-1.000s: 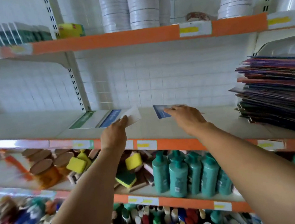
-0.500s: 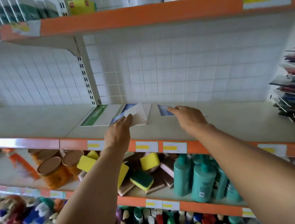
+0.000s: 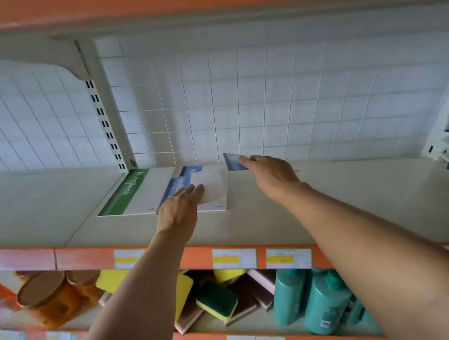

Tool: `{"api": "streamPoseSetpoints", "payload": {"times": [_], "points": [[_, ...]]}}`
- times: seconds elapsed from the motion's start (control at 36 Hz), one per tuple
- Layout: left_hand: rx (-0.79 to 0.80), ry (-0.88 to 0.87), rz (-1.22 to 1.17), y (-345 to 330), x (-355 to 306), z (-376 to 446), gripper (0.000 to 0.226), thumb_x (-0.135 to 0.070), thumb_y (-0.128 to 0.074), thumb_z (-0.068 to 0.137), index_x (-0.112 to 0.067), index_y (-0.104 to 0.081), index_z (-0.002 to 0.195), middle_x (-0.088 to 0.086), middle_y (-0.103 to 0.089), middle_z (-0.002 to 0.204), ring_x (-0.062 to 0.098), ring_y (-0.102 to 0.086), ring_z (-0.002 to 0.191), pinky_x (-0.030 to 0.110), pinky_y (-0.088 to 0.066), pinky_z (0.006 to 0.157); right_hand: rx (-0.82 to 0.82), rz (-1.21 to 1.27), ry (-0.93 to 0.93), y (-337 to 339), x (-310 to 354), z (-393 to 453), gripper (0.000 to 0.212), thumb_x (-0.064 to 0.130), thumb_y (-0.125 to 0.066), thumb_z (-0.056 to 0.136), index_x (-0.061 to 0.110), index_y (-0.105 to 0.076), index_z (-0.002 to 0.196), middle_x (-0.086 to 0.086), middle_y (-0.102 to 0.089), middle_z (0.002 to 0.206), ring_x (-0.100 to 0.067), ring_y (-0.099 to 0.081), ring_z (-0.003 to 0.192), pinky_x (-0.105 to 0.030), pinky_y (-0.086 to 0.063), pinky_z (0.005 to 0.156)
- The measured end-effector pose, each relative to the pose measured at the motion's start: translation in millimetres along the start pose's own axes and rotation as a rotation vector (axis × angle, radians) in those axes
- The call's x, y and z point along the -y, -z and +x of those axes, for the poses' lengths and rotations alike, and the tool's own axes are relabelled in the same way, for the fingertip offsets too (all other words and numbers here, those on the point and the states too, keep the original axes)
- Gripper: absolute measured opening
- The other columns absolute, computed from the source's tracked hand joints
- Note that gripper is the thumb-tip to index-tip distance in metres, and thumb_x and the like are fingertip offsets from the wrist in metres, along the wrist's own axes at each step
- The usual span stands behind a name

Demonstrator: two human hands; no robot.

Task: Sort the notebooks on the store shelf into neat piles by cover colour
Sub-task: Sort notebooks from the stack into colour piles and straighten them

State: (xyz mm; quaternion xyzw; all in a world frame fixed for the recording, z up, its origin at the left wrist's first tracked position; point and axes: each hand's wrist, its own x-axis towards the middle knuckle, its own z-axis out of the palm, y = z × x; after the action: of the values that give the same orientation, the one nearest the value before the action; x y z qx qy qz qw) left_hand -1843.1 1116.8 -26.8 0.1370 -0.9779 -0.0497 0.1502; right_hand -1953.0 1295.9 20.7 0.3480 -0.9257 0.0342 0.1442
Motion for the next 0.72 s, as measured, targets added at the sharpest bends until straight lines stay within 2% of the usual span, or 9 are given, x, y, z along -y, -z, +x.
{"api": "streamPoseSetpoints", "payload": {"times": [0.17, 0.28, 0.33, 0.42, 0.47, 0.56, 0.61, 0.67, 0.72], "points": [[0.038, -0.067, -0.016, -3.9, 12.4, 13.8, 0.048, -0.008, -0.036, 0.096, -0.025, -0.043, 0.140, -0.001, -0.046, 0.144, 0.027, -0.049, 0.125, 0.040, -0.045, 0.094, 0.021, 0.000, -0.012, -8.9, 28.0, 12.0, 0.058, -0.003, -0.038, 0.088, 0.022, -0.036, 0.141, -0.008, -0.053, 0.129, -0.031, -0.055, 0.110, -0.034, -0.045, 0.077], [0.107, -0.140, -0.006, -4.6, 22.4, 20.7, 0.032, -0.024, -0.039, 0.099, -0.022, -0.048, 0.129, -0.003, -0.052, 0.133, 0.023, -0.053, 0.117, 0.036, -0.046, 0.086, 0.027, -0.020, -0.031, -14.3, 48.7, 15.1, 0.053, 0.001, -0.037, 0.091, 0.021, -0.036, 0.140, -0.009, -0.054, 0.124, -0.031, -0.056, 0.108, -0.032, -0.038, 0.070], [0.211, -0.185, -0.006, -5.5, 29.3, 24.1, 0.044, -0.044, -0.045, 0.096, -0.023, -0.043, 0.135, -0.003, -0.046, 0.139, 0.022, -0.048, 0.124, 0.037, -0.043, 0.093, 0.037, -0.019, -0.048, -17.8, 58.4, 16.8, 0.054, 0.000, -0.037, 0.091, 0.021, -0.035, 0.141, -0.009, -0.054, 0.125, -0.031, -0.055, 0.109, -0.033, -0.038, 0.070], [0.362, -0.208, -0.008, -2.7, 37.3, 24.7, 0.077, -0.064, -0.046, 0.088, -0.026, -0.023, 0.151, -0.004, -0.024, 0.156, 0.020, -0.027, 0.141, 0.039, -0.030, 0.109, 0.034, -0.024, -0.067, -21.2, 72.4, 19.0, 0.056, 0.000, -0.039, 0.092, 0.022, -0.033, 0.143, -0.010, -0.055, 0.127, -0.031, -0.056, 0.110, -0.034, -0.041, 0.071], [0.328, -0.199, -0.044, -2.1, 41.5, 23.9, 0.071, -0.057, -0.047, 0.091, -0.024, -0.026, 0.150, -0.001, -0.025, 0.156, 0.020, -0.028, 0.141, 0.038, -0.030, 0.109, 0.024, -0.030, -0.075, -21.9, 81.1, 20.9, 0.055, 0.002, -0.041, 0.093, 0.020, -0.031, 0.144, -0.010, -0.054, 0.128, -0.031, -0.056, 0.110, -0.034, -0.041, 0.071], [0.172, -0.060, -0.196, 2.3, 49.2, 23.5, 0.044, -0.023, -0.049, 0.094, -0.020, -0.044, 0.138, 0.003, -0.044, 0.144, 0.026, -0.046, 0.125, 0.038, -0.041, 0.095, 0.013, -0.032, -0.089, -22.1, 94.2, 24.2, 0.058, 0.002, -0.041, 0.093, 0.020, -0.027, 0.147, -0.010, -0.052, 0.131, -0.030, -0.053, 0.114, -0.035, -0.045, 0.076], [0.094, 0.043, -0.252, 6.0, 55.5, 23.2, 0.043, -0.006, -0.044, 0.089, -0.017, -0.049, 0.131, 0.008, -0.053, 0.133, 0.029, -0.051, 0.114, 0.036, -0.043, 0.085, 0.009, -0.030, -0.077, -23.8, 103.2, 26.8, 0.061, 0.001, -0.041, 0.093, 0.020, -0.024, 0.149, -0.011, -0.050, 0.133, -0.031, -0.053, 0.115, -0.036, -0.045, 0.078], [0.035, 0.115, -0.263, 7.2, 63.6, 23.4, 0.041, 0.002, -0.040, 0.087, -0.013, -0.050, 0.124, 0.013, -0.058, 0.122, 0.032, -0.053, 0.107, 0.036, -0.040, 0.077, 0.016, -0.043, -0.050, -27.5, 113.1, 28.5, 0.060, 0.003, -0.042, 0.094, 0.019, -0.025, 0.149, -0.012, -0.050, 0.134, -0.031, -0.053, 0.114, -0.035, -0.047, 0.080], [-0.007, 0.180, -0.301, 6.5, 73.0, 24.2, 0.038, 0.005, -0.041, 0.085, -0.010, -0.048, 0.119, 0.016, -0.060, 0.117, 0.033, -0.053, 0.105, 0.038, -0.041, 0.077, 0.033, -0.049, -0.017, -33.1, 122.9, 28.9, 0.055, 0.007, -0.044, 0.096, 0.019, -0.026, 0.148, -0.013, -0.049, 0.134, -0.030, -0.053, 0.115, -0.034, -0.047, 0.083]]}}
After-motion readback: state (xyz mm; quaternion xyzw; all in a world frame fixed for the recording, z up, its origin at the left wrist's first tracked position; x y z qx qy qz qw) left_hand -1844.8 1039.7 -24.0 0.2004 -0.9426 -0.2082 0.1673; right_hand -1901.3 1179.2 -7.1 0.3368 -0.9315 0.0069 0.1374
